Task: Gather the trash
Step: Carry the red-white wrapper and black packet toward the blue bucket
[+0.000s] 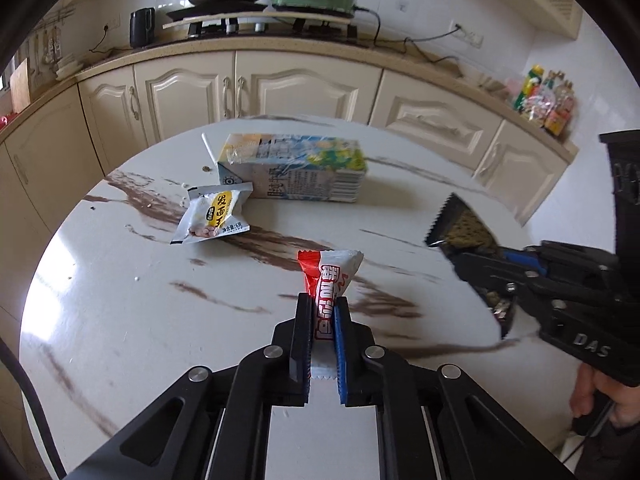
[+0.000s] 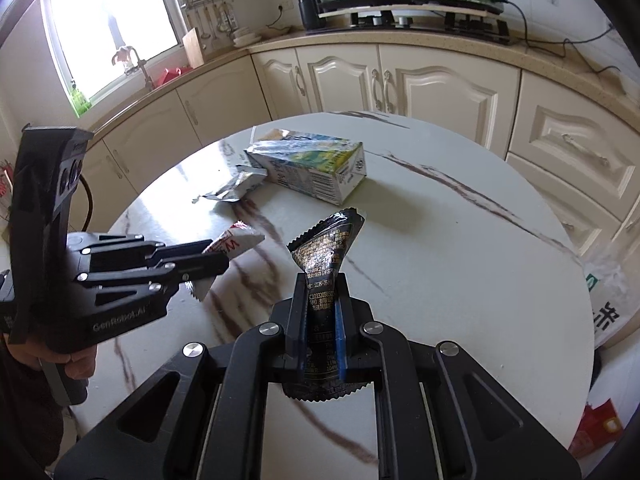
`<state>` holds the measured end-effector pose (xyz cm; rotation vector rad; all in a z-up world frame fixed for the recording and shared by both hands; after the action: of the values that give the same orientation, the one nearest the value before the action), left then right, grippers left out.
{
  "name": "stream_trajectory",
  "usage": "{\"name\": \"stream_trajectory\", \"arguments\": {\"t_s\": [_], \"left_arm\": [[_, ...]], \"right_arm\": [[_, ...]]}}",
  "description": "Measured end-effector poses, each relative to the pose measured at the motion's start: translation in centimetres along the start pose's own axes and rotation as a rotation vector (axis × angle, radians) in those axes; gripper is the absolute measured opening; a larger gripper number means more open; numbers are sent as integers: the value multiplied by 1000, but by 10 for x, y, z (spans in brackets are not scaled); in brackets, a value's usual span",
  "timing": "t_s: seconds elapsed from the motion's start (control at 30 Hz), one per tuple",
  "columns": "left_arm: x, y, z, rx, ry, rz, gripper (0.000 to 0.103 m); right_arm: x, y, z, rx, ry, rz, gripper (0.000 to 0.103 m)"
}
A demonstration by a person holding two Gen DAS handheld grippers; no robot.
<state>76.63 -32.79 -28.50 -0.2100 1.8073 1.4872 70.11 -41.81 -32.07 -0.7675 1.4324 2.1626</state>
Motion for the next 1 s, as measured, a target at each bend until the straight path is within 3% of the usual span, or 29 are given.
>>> {"name": "stream_trajectory", "arguments": {"t_s": [0.3,0.53,0.77,1.0], "left_arm": [[30,118,17,28,33,-134,6],[84,206,83,-26,114,-195,6],[155,273,181,-134,232,-218,6],[244,279,283,-245,381,-128,6]], "right_arm": [[-6,39,86,-45,46,-70,11],[-5,42,197,-124,137,-94,11],[7,-8,324,-242,224,-56,12],[43,-104,429,-344,288,67,12]]}}
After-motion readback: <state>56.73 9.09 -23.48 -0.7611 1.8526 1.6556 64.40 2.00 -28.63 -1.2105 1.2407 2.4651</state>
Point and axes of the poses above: each gripper's, at about its wrist camera, not at the fingertips, and y roughly against the way its jaws point, z to its left, x to its underside, the point moved 10 cm from there along -y, roughly the way its jaws point, and after that the axes turned 12 degrees about -x, right-handed, at the moved point
